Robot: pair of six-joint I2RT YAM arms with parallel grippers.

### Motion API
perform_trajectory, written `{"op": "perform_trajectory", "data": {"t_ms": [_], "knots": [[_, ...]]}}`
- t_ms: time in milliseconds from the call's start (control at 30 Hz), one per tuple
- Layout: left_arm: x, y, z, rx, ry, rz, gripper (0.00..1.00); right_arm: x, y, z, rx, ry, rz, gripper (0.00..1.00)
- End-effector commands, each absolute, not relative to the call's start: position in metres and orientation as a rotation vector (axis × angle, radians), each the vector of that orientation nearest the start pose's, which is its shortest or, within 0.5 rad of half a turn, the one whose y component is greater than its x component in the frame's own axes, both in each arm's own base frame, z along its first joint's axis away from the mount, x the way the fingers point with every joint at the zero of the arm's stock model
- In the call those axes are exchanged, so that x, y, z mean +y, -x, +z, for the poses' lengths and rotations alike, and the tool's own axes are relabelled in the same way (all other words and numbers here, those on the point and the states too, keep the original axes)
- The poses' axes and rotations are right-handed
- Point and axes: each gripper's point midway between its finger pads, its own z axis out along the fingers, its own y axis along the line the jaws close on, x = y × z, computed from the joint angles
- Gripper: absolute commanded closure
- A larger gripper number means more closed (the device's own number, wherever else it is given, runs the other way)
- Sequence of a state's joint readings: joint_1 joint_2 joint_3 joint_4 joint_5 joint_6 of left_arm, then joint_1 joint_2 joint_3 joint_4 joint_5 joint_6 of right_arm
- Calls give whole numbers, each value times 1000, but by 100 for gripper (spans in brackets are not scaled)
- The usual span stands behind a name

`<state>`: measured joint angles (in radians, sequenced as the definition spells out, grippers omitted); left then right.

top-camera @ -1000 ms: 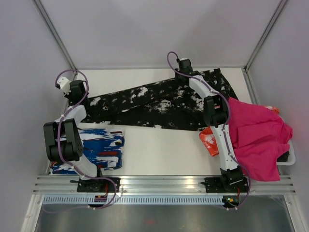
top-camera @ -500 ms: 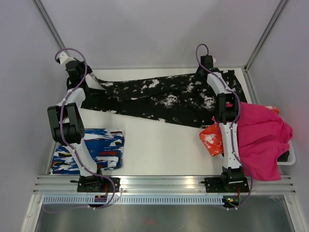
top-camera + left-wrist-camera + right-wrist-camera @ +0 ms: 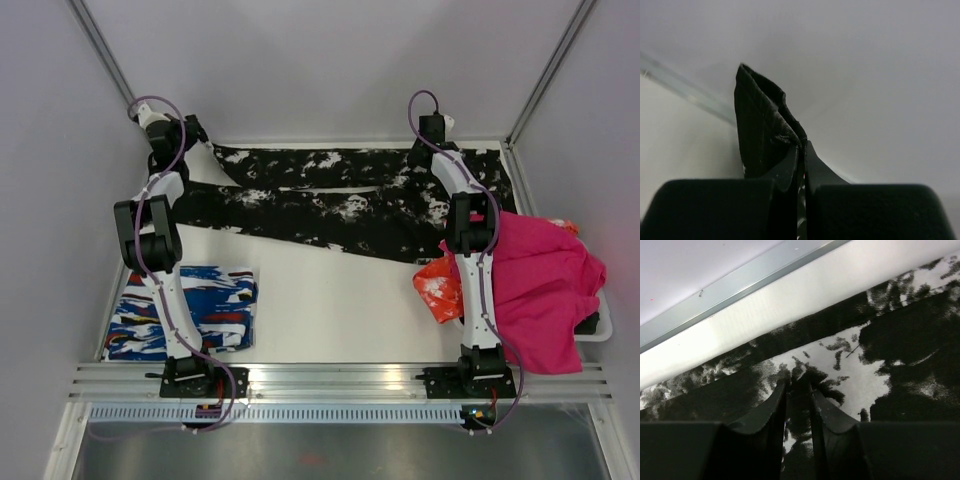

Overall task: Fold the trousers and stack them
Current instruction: Flatten the trousers out

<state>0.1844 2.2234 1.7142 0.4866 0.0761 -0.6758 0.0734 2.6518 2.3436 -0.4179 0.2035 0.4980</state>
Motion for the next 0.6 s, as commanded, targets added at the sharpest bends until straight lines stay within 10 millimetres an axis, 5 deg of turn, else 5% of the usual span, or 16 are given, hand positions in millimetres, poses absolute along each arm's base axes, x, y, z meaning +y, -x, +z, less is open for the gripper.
{"op": "perform_trajectory", "data": {"t_ms": [0, 133, 233, 400, 567], "knots": [[97, -653, 182, 1498, 783, -447, 98, 13, -669, 23, 2196, -537, 14, 68], [117, -642, 154, 1546, 875, -398, 98, 34, -684, 48, 2154, -429, 151, 51], [126, -644, 141, 1574, 909, -453, 98, 52, -692, 86, 2092, -363, 262, 41], [138, -654, 151, 1551, 875, -442, 98, 61, -688, 132, 2042, -288, 291, 34], [168, -637, 146, 1477, 1005, -317, 98, 51, -671, 131, 2089, -288, 215, 31]]}}
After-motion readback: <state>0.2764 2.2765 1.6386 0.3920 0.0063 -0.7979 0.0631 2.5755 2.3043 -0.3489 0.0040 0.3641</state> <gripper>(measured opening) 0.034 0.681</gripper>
